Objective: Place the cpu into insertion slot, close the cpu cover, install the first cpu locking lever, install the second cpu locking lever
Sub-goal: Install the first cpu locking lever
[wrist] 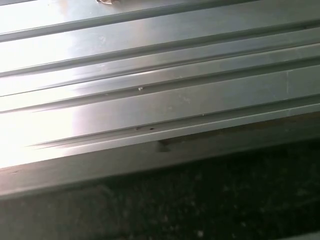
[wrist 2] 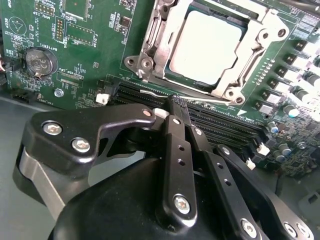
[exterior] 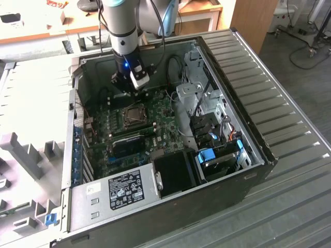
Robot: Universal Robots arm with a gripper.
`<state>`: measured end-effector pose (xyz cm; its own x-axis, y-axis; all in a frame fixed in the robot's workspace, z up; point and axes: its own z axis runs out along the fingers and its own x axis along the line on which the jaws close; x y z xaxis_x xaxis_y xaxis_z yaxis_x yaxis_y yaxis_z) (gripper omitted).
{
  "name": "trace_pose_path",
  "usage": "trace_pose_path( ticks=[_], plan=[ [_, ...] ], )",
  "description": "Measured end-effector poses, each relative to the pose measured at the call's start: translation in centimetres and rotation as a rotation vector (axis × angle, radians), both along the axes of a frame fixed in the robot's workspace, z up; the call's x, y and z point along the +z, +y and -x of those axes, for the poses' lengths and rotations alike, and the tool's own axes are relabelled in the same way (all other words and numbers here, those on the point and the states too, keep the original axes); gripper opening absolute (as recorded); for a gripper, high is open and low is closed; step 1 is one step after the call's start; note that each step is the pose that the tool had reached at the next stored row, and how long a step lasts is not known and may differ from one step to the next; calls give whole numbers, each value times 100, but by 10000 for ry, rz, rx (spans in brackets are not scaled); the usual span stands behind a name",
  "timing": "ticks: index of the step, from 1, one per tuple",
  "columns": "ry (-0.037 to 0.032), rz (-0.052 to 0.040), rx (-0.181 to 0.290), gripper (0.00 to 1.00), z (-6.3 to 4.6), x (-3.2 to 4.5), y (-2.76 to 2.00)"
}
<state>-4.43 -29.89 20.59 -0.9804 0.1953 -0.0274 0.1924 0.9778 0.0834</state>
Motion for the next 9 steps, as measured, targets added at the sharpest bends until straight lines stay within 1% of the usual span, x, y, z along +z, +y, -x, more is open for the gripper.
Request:
trace_pose_path(
  ticks=[9],
  plan=[
    [0, 0, -1, 10, -25, -53, 0]
  ],
)
